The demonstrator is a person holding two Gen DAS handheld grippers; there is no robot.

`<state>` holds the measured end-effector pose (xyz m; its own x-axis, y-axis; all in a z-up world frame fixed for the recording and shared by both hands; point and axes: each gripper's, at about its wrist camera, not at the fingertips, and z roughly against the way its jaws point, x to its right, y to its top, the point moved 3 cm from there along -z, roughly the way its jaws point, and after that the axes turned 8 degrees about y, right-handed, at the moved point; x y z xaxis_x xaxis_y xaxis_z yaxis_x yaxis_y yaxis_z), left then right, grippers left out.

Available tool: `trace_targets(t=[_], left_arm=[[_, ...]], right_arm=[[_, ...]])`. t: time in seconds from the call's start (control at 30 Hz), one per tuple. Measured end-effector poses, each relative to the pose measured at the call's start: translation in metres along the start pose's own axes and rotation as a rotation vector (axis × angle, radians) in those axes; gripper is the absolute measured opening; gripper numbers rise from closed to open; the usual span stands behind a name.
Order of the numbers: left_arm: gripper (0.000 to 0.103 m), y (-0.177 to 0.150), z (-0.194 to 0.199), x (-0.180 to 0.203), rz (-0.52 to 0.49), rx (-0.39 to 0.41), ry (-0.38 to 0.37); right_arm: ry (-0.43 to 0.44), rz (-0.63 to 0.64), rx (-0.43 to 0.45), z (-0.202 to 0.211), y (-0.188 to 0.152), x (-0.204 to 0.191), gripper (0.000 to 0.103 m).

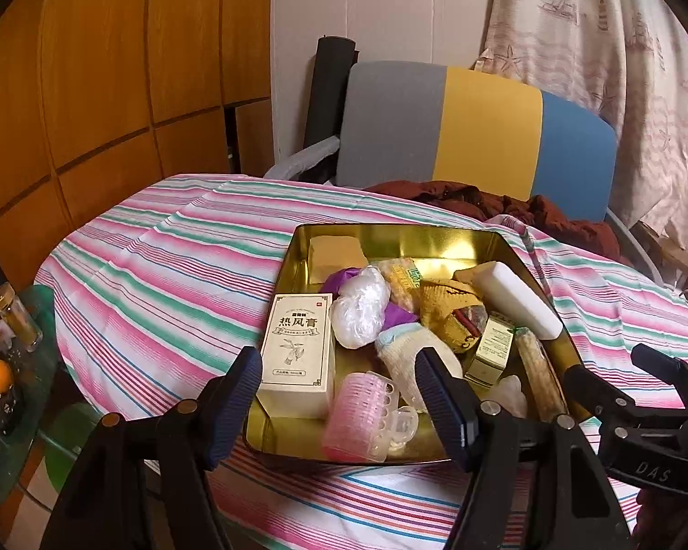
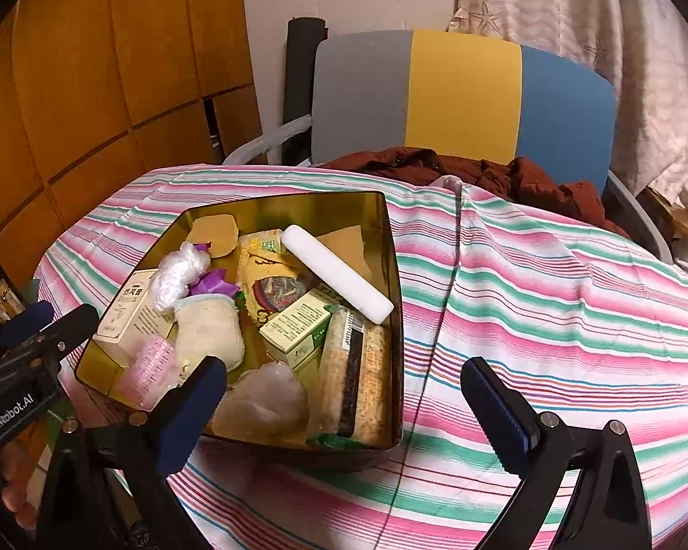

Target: Organize objects

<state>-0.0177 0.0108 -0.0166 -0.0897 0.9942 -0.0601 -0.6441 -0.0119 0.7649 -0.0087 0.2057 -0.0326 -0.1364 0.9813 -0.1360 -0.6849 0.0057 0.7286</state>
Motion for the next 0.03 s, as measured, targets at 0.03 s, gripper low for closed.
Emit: trace_targets(t=[0.03], left_arm=[[0.07,0.0,-0.001,0.0005,0.0,-0.008,-0.006]], right_arm=[[-0.003,0.007,0.001,0.0003,0.0,-0.0014,0.102]])
